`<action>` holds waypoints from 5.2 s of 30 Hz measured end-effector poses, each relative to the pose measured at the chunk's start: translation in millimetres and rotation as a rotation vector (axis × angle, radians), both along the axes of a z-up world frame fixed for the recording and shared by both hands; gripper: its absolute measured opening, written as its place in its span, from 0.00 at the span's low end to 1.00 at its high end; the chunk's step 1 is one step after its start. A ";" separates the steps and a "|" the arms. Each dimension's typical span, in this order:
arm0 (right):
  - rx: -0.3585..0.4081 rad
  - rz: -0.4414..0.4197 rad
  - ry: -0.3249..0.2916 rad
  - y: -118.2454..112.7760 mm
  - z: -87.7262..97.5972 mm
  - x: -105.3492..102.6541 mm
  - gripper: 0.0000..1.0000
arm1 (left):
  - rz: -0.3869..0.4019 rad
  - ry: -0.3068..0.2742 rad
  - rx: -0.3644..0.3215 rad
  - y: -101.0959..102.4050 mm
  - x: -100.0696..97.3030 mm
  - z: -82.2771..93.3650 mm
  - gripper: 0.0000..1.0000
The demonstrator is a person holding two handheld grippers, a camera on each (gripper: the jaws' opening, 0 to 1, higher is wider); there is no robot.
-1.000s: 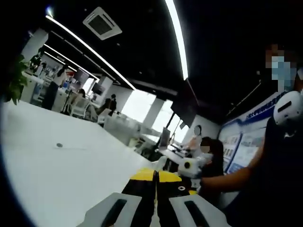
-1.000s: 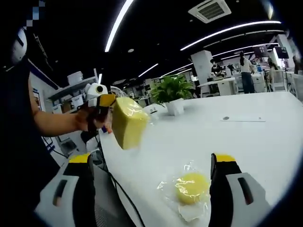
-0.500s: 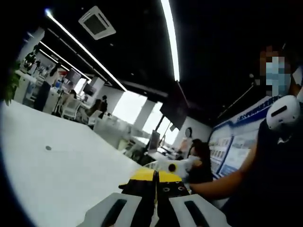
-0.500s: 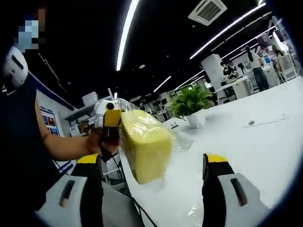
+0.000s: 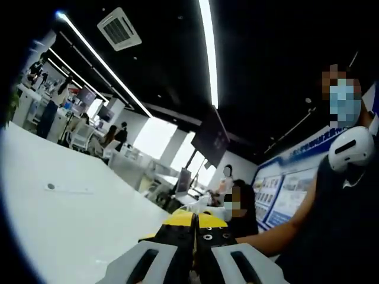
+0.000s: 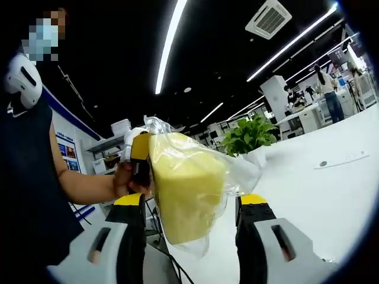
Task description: Compare the silicone blocks by pressing each to a similar depth, holding the contact briefly, and releasing to observe deformation and rebound differences across the visible hardness samples.
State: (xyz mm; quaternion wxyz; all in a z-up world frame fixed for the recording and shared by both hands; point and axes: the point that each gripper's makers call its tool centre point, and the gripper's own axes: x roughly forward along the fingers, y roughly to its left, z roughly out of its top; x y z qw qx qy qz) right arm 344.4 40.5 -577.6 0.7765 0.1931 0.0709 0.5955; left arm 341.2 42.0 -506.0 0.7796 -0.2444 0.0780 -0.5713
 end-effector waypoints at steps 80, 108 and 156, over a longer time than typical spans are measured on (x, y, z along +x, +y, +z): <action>-0.127 0.110 0.005 -2.9 16.5 -21.3 0.05 | 0.069 -0.018 0.080 25.1 -5.9 -19.0 0.00; -0.159 0.108 0.007 -2.1 14.9 -20.1 0.02 | 0.093 -0.003 0.113 24.8 -4.8 -22.4 0.00; -0.196 0.089 0.101 0.3 -1.3 -28.8 0.04 | 0.171 0.049 0.180 31.2 -1.8 -44.0 0.00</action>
